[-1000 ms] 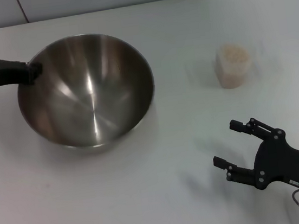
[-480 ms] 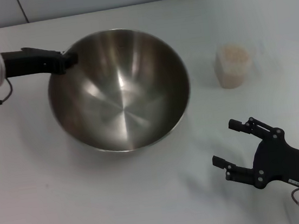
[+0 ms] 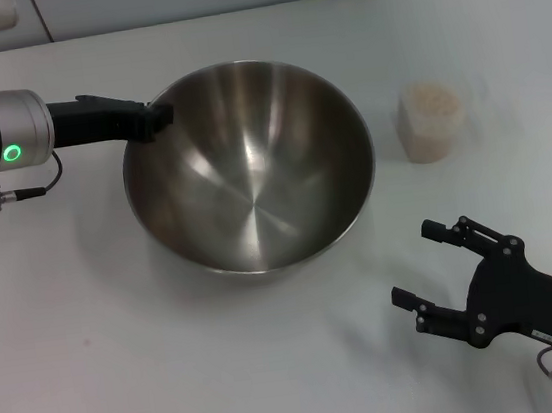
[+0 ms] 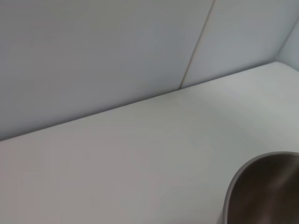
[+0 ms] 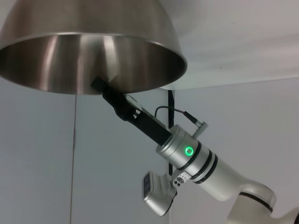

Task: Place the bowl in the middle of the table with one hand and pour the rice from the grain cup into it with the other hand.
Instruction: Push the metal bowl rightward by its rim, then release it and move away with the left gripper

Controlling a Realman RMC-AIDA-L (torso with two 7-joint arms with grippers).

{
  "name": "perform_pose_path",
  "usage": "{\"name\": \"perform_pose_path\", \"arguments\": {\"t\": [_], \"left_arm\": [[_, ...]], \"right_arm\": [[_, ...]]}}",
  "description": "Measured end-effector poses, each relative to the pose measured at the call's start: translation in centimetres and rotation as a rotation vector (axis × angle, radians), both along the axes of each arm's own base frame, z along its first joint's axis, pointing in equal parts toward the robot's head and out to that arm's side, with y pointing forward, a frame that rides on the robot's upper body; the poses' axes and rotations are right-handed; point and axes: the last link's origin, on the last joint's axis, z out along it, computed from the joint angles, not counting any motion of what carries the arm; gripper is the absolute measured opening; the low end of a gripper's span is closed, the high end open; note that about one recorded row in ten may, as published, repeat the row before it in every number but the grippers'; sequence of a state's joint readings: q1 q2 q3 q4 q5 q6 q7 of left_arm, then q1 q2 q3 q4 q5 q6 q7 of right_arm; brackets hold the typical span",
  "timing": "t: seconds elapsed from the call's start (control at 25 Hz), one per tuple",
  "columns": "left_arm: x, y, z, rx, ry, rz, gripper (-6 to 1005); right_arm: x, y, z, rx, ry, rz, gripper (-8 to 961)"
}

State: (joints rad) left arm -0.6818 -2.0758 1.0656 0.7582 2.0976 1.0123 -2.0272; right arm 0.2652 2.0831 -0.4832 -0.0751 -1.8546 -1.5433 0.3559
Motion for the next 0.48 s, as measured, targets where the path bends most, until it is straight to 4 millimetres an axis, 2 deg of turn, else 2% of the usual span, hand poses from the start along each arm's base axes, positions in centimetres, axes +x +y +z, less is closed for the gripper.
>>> {"name": "perform_pose_path", "arguments": {"t": [0.36,0.48], "left_arm": [[0.47,-0.41,-0.23,-0.034,-0.024,-0.012,38],[0.76,-0.52,-0.17,-0.04,-0.034,-0.026,127]], "right_arm": [[-0.02,-0.01,-0.01,-0.001,0.0,0.001,834],[-0.02,-0.01,-0.01,-0.001,0.0,0.001,833]]}}
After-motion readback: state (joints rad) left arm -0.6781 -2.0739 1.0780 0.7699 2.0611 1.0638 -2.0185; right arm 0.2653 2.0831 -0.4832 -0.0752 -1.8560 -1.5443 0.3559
